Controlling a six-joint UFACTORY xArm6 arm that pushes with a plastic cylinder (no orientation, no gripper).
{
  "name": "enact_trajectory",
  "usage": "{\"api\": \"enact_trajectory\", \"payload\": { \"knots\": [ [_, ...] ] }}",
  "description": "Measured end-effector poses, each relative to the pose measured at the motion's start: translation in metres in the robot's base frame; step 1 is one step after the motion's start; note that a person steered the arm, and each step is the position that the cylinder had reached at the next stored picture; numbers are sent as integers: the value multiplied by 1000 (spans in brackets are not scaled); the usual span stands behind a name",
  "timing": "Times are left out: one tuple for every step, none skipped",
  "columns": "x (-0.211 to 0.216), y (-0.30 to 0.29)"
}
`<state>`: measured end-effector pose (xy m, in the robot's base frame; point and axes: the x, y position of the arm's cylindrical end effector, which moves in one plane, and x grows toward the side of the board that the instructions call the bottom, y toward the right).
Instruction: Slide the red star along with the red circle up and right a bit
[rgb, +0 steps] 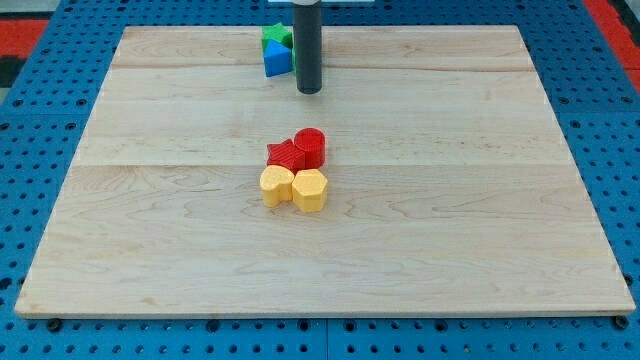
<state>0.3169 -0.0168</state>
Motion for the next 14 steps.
{"api": "enact_trajectory", "payload": {
  "knots": [
    [0,0],
    [15,5],
    [42,-34],
    [91,-74],
    [122,-84],
    [124,-82],
    [124,-85],
    [124,-85],
    [124,-85],
    [125,-85],
    [136,-85],
    [149,-85],
    [152,-83],
    [150,-65]
  ]
}}
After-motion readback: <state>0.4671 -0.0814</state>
